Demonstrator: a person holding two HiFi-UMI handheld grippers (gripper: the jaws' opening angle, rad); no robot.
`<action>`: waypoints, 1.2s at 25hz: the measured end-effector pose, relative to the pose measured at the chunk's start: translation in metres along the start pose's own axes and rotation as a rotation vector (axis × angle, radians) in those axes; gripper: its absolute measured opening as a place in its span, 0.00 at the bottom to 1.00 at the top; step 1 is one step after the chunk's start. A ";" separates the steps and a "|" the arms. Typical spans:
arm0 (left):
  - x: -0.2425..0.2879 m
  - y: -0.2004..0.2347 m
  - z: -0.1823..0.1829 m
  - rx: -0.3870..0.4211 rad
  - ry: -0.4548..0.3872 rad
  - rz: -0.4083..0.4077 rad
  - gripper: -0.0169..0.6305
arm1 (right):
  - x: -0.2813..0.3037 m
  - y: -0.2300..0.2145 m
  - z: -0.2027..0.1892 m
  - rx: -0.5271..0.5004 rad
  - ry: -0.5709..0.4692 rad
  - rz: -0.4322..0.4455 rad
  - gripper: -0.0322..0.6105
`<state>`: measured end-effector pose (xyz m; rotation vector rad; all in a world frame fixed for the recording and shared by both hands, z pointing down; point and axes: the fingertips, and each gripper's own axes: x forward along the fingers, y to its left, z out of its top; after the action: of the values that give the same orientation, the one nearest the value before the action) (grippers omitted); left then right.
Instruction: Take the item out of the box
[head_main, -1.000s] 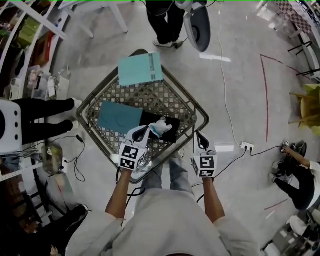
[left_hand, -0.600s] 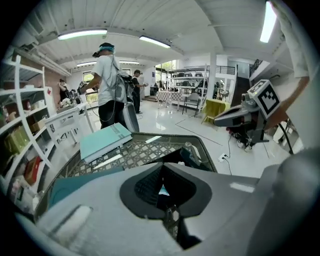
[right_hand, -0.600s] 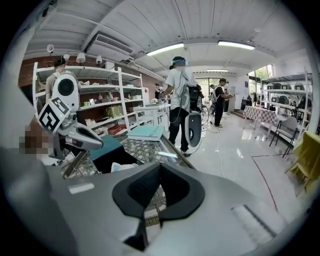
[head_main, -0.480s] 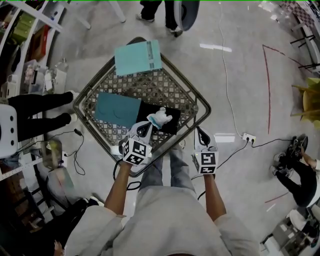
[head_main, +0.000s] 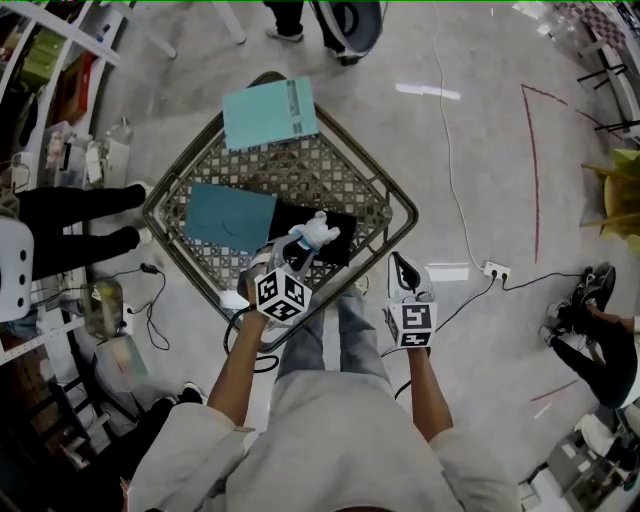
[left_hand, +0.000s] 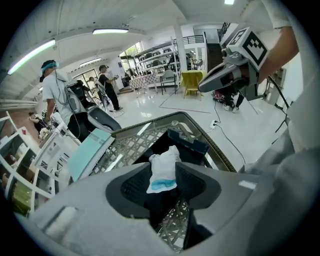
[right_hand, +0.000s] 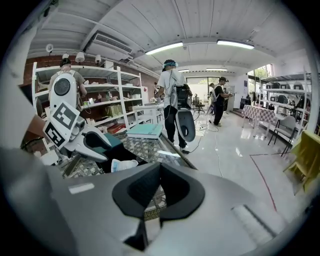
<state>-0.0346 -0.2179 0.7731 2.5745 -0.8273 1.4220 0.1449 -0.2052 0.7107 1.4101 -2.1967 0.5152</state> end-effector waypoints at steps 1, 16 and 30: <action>0.004 0.000 0.000 -0.006 0.005 -0.010 0.31 | 0.000 -0.001 -0.001 0.001 0.000 -0.002 0.05; 0.069 -0.009 -0.006 -0.040 0.130 -0.153 0.55 | 0.001 -0.009 -0.007 0.007 0.017 -0.006 0.05; 0.100 -0.011 -0.019 -0.080 0.187 -0.182 0.55 | 0.004 -0.018 -0.010 0.007 0.031 -0.010 0.05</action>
<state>-0.0013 -0.2434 0.8664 2.3453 -0.5946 1.5127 0.1620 -0.2099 0.7220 1.4065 -2.1650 0.5381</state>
